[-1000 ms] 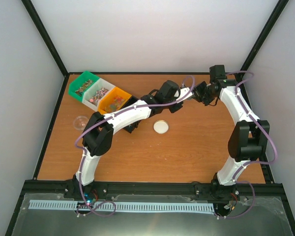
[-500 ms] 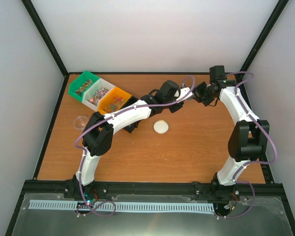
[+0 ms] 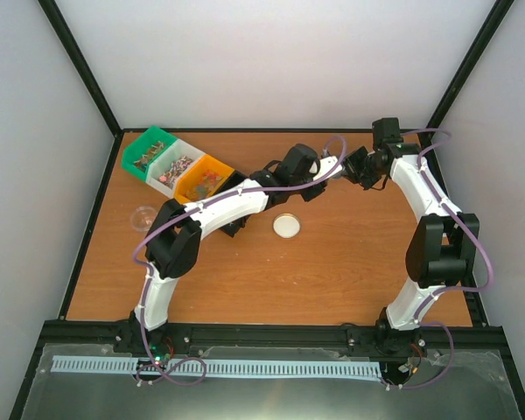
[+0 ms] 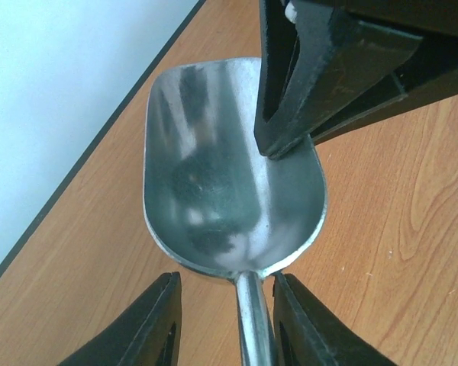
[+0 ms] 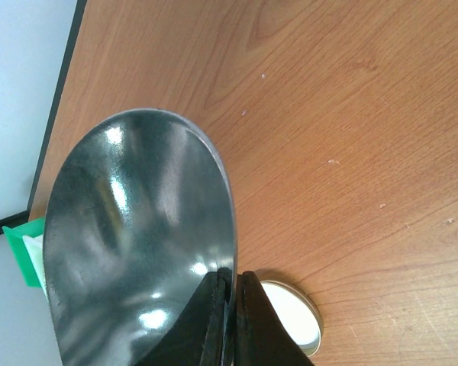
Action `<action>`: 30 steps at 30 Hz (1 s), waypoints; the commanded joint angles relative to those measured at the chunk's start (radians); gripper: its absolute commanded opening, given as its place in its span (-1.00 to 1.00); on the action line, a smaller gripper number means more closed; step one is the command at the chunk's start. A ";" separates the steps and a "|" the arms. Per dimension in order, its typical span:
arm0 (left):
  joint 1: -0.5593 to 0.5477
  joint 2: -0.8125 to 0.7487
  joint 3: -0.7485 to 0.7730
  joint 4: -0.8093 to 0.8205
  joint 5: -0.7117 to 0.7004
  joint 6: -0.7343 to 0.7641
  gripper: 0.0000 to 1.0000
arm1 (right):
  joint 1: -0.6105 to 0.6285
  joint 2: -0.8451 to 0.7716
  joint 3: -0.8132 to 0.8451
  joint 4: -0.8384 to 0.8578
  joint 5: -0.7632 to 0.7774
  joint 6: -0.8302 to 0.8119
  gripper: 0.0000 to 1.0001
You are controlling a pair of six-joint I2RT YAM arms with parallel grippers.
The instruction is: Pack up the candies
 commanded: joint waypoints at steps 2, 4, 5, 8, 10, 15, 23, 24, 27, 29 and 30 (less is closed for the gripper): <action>-0.009 -0.069 -0.004 0.091 0.012 0.005 -0.27 | 0.006 -0.025 -0.012 -0.019 -0.016 0.006 -0.94; -0.009 -0.079 -0.015 0.097 0.021 0.004 -0.22 | 0.006 -0.025 -0.015 -0.019 -0.014 0.005 -0.94; -0.009 -0.085 -0.022 0.101 0.023 0.004 -0.20 | 0.006 -0.023 -0.015 -0.019 -0.016 0.005 -0.94; -0.009 -0.094 -0.035 0.103 0.022 0.004 -0.17 | 0.004 -0.025 -0.016 -0.013 -0.018 0.005 -0.95; -0.009 -0.095 -0.041 0.102 0.019 0.014 -0.17 | 0.004 -0.028 -0.016 -0.008 -0.023 0.010 -0.95; -0.009 -0.089 -0.046 0.099 0.015 0.026 -0.19 | 0.004 -0.035 -0.021 0.004 -0.033 0.017 -0.95; -0.009 -0.081 -0.059 0.086 0.004 0.034 -0.12 | 0.004 -0.056 -0.048 0.007 -0.033 0.019 -0.94; -0.009 -0.081 -0.062 0.085 0.003 0.037 -0.12 | 0.004 -0.059 -0.049 0.007 -0.032 0.019 -0.94; -0.009 -0.087 -0.078 0.091 0.009 0.038 -0.13 | 0.004 -0.062 -0.052 0.007 -0.031 0.019 -0.94; -0.009 -0.088 -0.083 0.091 0.015 0.037 -0.12 | 0.003 -0.063 -0.054 0.007 -0.030 0.019 -0.95; -0.009 -0.089 -0.084 0.090 0.016 0.037 -0.12 | 0.003 -0.065 -0.055 0.008 -0.031 0.018 -0.94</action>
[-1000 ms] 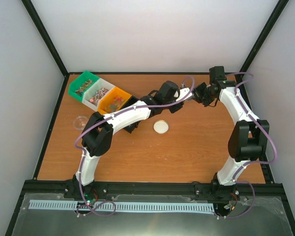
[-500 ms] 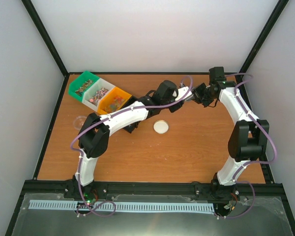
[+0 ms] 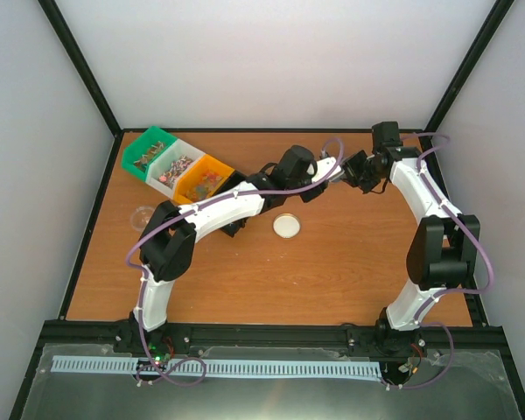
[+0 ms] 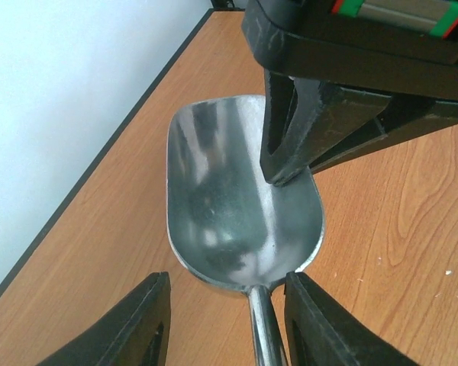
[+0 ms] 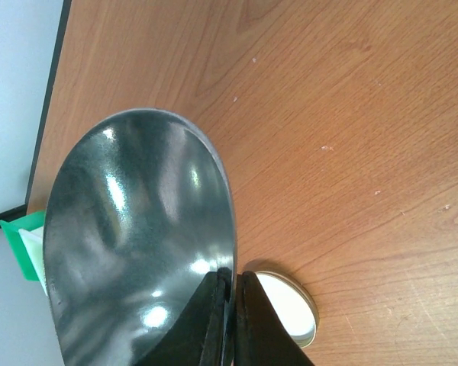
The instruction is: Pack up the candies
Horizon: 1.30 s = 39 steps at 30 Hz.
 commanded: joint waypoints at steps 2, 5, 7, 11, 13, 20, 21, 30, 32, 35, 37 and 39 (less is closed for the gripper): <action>-0.006 -0.035 -0.012 0.023 0.000 0.026 -0.15 | 0.002 -0.046 -0.014 -0.009 -0.014 0.009 -0.94; -0.006 -0.034 -0.013 0.022 0.003 0.032 -0.25 | 0.002 -0.048 -0.019 -0.009 -0.017 0.011 -0.94; -0.006 -0.034 -0.012 0.018 0.008 0.035 -0.30 | 0.002 -0.047 -0.020 -0.007 -0.019 0.013 -0.94; -0.005 -0.034 -0.017 0.012 0.009 0.040 -0.41 | -0.001 -0.047 -0.015 -0.004 -0.024 0.011 -0.94; -0.004 -0.032 -0.015 0.007 0.008 0.041 -0.48 | 0.000 -0.049 -0.014 -0.002 -0.027 0.013 -0.94; 0.004 -0.039 -0.015 -0.015 0.017 0.038 -0.89 | -0.001 -0.056 -0.025 0.013 -0.036 0.011 -0.94; 0.004 -0.042 -0.017 -0.018 0.012 0.036 -0.97 | 0.000 -0.058 -0.027 0.015 -0.036 0.012 -0.91; 0.081 -0.169 -0.103 -0.040 0.085 -0.093 -0.98 | -0.022 -0.088 0.001 0.114 -0.040 -0.148 0.54; 0.110 -0.221 -0.131 -0.042 0.093 -0.121 -0.98 | -0.023 -0.101 0.008 0.169 -0.038 -0.213 0.74; 0.157 -0.282 -0.160 -0.075 0.120 -0.148 -0.98 | -0.023 -0.125 0.018 0.244 -0.040 -0.314 0.93; 0.211 -0.316 -0.159 -0.124 0.200 -0.169 -0.98 | -0.023 -0.134 0.025 0.291 -0.058 -0.389 1.00; 0.264 -0.348 -0.166 -0.162 0.262 -0.192 -0.99 | -0.024 -0.131 0.041 0.339 -0.103 -0.481 1.00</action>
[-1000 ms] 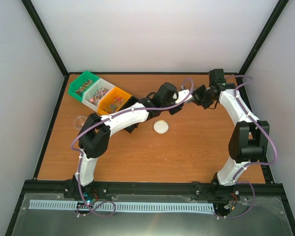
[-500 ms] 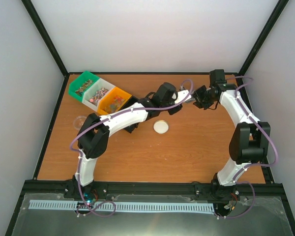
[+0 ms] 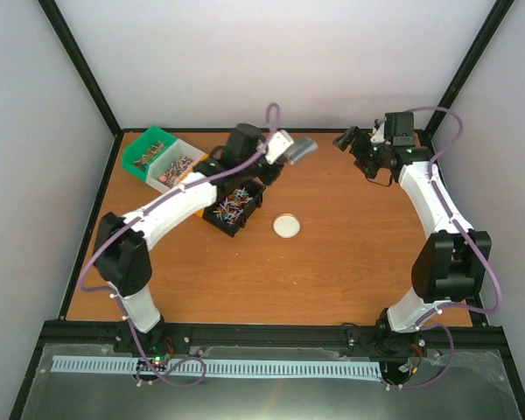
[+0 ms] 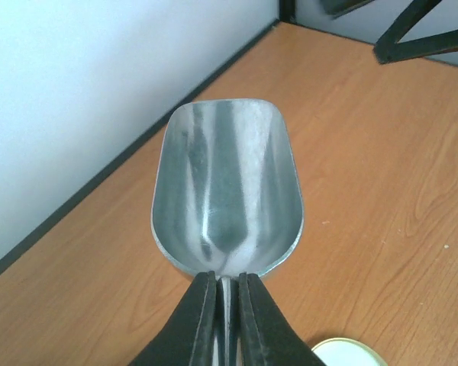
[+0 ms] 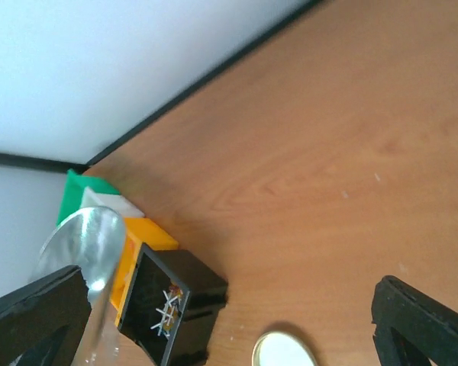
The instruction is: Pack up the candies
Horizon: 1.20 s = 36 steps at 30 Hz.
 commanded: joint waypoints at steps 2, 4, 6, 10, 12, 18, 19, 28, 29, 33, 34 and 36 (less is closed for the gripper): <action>0.135 -0.120 -0.015 -0.094 0.191 -0.085 -0.98 | -0.003 -0.024 0.062 0.200 -0.138 -0.315 1.00; 0.180 -0.165 -0.037 -0.118 0.230 -0.077 -0.98 | -0.003 0.011 0.080 0.224 -0.262 -0.444 1.00; 0.229 -0.213 -0.065 -0.146 0.274 -0.064 -0.99 | 0.004 0.062 0.128 0.195 -0.340 -0.563 1.00; 0.330 -0.296 -0.113 -0.203 0.308 -0.050 -0.98 | 0.060 0.218 0.277 0.031 -0.331 -0.779 1.00; 0.382 -0.333 -0.137 -0.242 0.315 -0.056 -0.99 | 0.097 0.311 0.383 -0.073 -0.311 -0.849 0.99; 0.509 -0.416 -0.180 -0.299 0.309 -0.058 -0.98 | 0.241 0.582 0.712 -0.342 -0.223 -1.018 0.84; 0.527 -0.426 -0.185 -0.304 0.307 -0.059 -0.98 | 0.267 0.620 0.765 -0.368 -0.202 -1.041 0.81; 0.627 -0.495 -0.217 -0.359 0.288 -0.059 -0.99 | 0.441 0.777 0.864 -0.327 -0.046 -1.104 0.64; 0.631 -0.501 -0.220 -0.366 0.286 -0.054 -0.99 | 0.454 0.790 0.874 -0.317 -0.021 -1.111 0.61; 0.637 -0.525 -0.238 -0.387 0.277 -0.044 -0.98 | 0.492 0.853 0.927 -0.300 0.059 -1.136 0.54; 0.637 -0.531 -0.243 -0.387 0.275 -0.046 -0.98 | 0.500 0.864 0.935 -0.289 0.079 -1.139 0.52; 0.637 -0.537 -0.249 -0.386 0.276 -0.054 -0.98 | 0.514 0.883 0.939 -0.252 0.121 -1.142 0.45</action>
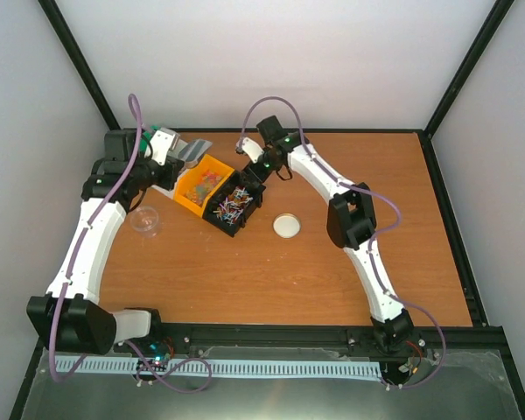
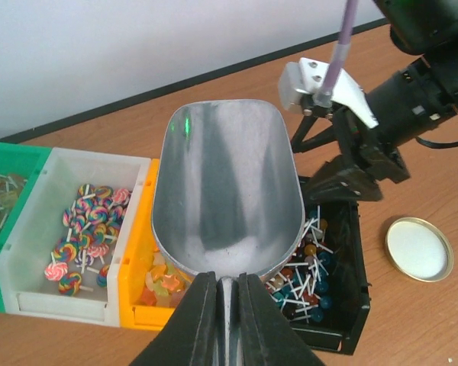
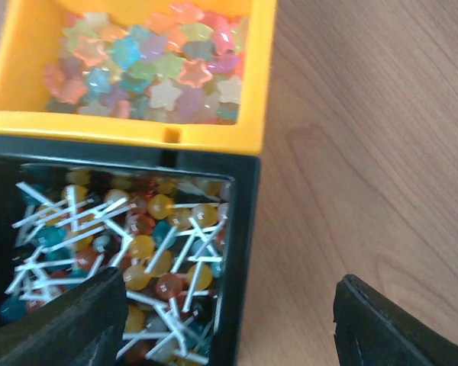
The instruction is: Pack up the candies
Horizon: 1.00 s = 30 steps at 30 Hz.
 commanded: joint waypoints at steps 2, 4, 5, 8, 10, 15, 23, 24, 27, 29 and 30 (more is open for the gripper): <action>0.010 -0.038 -0.004 -0.016 0.011 -0.017 -0.98 | 0.035 0.064 0.043 0.085 0.141 -0.037 0.40; 0.010 -0.044 -0.002 -0.022 0.014 -0.022 -0.98 | 0.051 0.078 0.048 0.102 0.152 -0.046 0.35; 0.009 -0.048 -0.001 -0.024 0.006 -0.021 -0.98 | 0.059 0.083 0.047 0.110 0.158 -0.050 0.30; 0.010 -0.055 -0.002 -0.036 -0.042 -0.007 -0.98 | 0.076 0.093 0.047 0.118 0.186 -0.056 0.07; 0.010 -0.058 -0.001 -0.043 -0.066 0.002 -0.98 | 0.078 0.093 0.047 0.117 0.200 -0.044 -0.09; 0.010 -0.063 -0.003 -0.046 -0.078 0.018 -0.99 | 0.076 0.043 -0.033 0.117 0.242 -0.031 -0.48; 0.010 -0.042 -0.001 -0.040 -0.061 0.053 -0.98 | 0.058 -0.140 -0.345 0.250 0.272 0.004 -0.79; 0.009 -0.040 -0.002 -0.040 -0.058 0.059 -0.98 | 0.051 -0.164 -0.384 0.269 0.272 0.012 -0.81; 0.009 -0.027 0.006 -0.047 -0.040 0.073 -0.98 | 0.032 -0.240 -0.504 0.309 0.276 0.017 -0.87; 0.009 -0.015 0.013 -0.058 -0.019 0.092 -0.99 | 0.015 -0.297 -0.592 0.342 0.265 0.014 -0.91; 0.010 -0.010 0.016 -0.068 -0.005 0.108 -0.98 | 0.009 -0.338 -0.662 0.361 0.262 0.010 -0.93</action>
